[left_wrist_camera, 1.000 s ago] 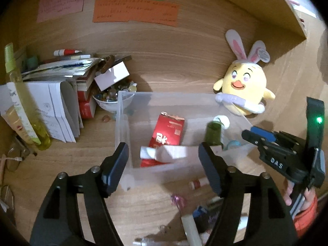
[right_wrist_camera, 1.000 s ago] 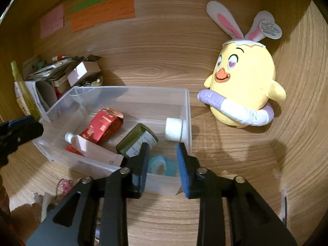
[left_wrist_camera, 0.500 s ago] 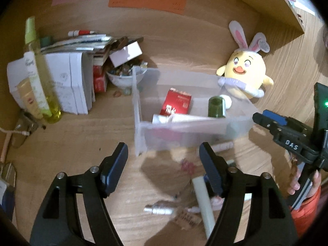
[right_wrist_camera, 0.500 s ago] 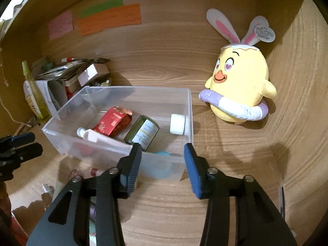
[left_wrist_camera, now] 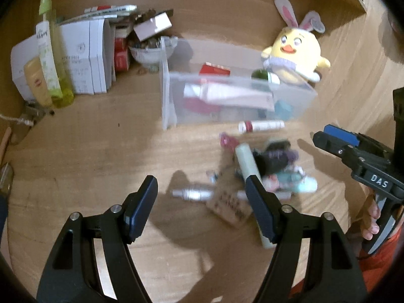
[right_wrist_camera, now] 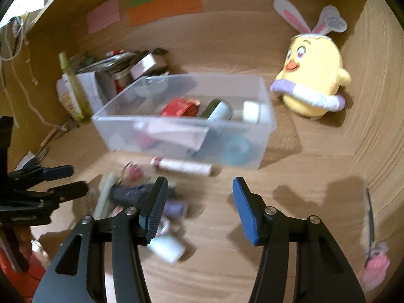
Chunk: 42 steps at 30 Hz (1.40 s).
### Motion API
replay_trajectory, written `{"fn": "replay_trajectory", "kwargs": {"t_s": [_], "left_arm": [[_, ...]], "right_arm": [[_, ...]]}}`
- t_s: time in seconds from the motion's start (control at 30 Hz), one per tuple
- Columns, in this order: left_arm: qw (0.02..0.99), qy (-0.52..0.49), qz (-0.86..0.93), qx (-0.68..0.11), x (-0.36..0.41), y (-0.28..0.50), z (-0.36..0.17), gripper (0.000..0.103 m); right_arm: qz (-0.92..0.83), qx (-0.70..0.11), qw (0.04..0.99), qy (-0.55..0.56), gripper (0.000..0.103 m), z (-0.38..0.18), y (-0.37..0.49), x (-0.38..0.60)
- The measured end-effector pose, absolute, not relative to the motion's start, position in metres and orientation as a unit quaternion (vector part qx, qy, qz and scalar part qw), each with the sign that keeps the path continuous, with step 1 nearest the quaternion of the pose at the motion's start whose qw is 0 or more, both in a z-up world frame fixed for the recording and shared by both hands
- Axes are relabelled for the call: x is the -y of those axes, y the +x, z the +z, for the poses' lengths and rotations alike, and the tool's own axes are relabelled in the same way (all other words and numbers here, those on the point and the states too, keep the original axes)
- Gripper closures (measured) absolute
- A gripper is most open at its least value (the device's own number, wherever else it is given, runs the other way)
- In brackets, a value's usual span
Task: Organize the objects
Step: 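Withdraw both tools from the box toward the remaining pile, then grasp the pale green roll-on stick with the right tool while the left tool grasps the beige eraser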
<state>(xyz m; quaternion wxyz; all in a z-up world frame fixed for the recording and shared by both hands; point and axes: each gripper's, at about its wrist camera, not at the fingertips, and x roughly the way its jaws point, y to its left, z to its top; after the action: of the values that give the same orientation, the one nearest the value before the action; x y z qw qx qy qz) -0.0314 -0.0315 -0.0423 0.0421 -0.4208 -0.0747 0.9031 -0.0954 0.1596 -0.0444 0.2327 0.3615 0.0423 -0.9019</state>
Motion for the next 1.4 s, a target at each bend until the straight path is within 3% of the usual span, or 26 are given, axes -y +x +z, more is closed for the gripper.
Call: {"fn": "replay_trajectory", "kwargs": {"t_s": [0.67, 0.73, 0.87, 0.9, 1.4], "left_arm": [[0.081, -0.432, 0.898, 0.022, 0.011, -0.022, -0.057, 0.030], [0.084, -0.428, 0.899, 0.021, 0.010, -0.024, -0.058, 0.034], [0.094, -0.421, 0.902, 0.022, 0.008, -0.023, -0.058, 0.057], [0.099, -0.420, 0.902, 0.027, 0.009, -0.022, -0.057, 0.059], [0.083, -0.409, 0.906, 0.068, 0.040, 0.003, -0.060, 0.060]], "right_arm": [[-0.873, -0.066, 0.311, 0.369, 0.055, -0.050, -0.039, -0.108], [-0.871, -0.066, 0.312, 0.375, 0.060, -0.052, -0.035, -0.109], [-0.861, -0.071, 0.315, 0.392, 0.070, -0.060, -0.030, -0.108], [-0.860, -0.073, 0.316, 0.395, 0.070, -0.062, -0.029, -0.108], [-0.833, -0.110, 0.347, 0.418, 0.074, -0.083, -0.035, -0.069]]}}
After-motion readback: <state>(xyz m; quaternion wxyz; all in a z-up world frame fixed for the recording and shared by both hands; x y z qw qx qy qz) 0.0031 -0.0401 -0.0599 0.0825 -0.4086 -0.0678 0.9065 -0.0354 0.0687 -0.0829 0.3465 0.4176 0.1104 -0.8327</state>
